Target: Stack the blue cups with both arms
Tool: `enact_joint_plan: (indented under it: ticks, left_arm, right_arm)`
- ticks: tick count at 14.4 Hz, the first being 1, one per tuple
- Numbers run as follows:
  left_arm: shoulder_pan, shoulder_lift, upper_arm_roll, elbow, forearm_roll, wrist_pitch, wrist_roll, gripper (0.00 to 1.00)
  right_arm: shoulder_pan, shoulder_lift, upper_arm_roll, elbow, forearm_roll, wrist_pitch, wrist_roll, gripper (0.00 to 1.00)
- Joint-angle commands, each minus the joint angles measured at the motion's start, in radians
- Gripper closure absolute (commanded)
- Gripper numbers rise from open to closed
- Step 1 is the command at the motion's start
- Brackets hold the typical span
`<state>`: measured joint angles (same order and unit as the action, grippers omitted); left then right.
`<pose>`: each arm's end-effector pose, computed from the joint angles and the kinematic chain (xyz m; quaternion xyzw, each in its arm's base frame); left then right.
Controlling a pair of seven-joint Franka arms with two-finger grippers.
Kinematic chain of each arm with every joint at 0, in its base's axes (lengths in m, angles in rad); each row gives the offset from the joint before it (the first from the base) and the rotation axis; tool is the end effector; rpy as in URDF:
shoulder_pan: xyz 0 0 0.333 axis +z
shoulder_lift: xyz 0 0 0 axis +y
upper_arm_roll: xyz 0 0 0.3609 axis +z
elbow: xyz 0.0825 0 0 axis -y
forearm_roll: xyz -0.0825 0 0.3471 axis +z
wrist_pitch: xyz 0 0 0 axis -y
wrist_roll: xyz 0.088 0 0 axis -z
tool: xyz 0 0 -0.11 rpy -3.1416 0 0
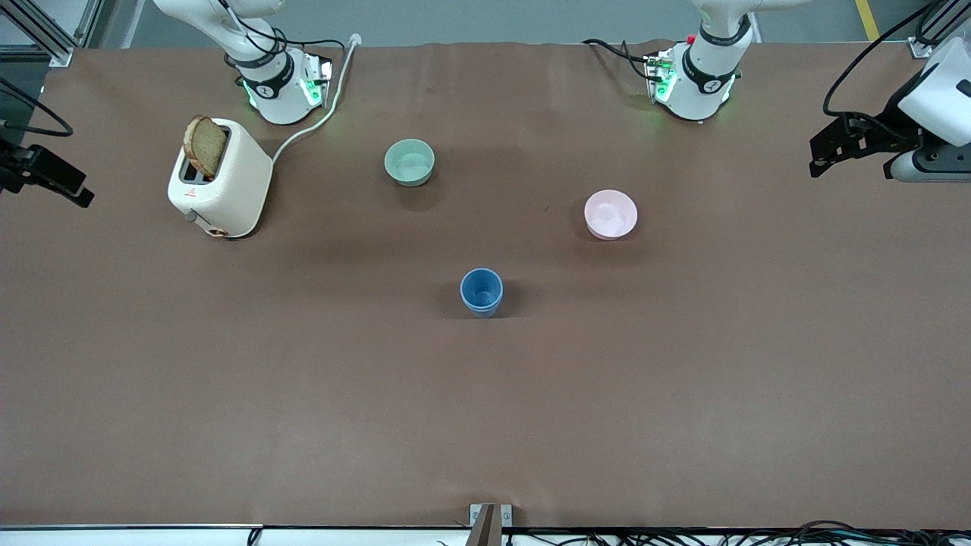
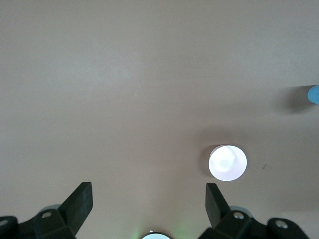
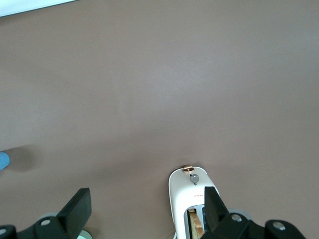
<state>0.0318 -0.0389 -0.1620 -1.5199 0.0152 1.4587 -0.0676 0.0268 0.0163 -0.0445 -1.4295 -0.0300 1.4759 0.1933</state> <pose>0.4882 -0.0643 0.6980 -0.9994 0.0304 0.0103 0.0118 0.5136 -0.0124 0.7104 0.9940 -0.1069 0.0163 0.0139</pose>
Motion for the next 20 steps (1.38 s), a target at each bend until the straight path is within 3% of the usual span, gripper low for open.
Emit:
enact_joint_plan:
  ticks: [1, 3, 20]
  left_arm:
    - [0.005, -0.015, -0.002, 0.0, 0.0, -0.006, 0.015, 0.0]
    - [0.005, -0.015, -0.002, 0.0, 0.0, -0.006, 0.015, 0.0]
    - [0.007, -0.004, 0.002, 0.027, 0.005, -0.001, 0.011, 0.0]
  right_arm:
    - [-0.014, -0.022, 0.02, -0.028, 0.01, 0.006, -0.009, 0.0]
    - [-0.054, -0.022, 0.06, -0.028, 0.01, -0.005, -0.015, 0.0]
    - [-0.054, -0.021, 0.063, -0.032, 0.01, -0.017, -0.018, 0.0]
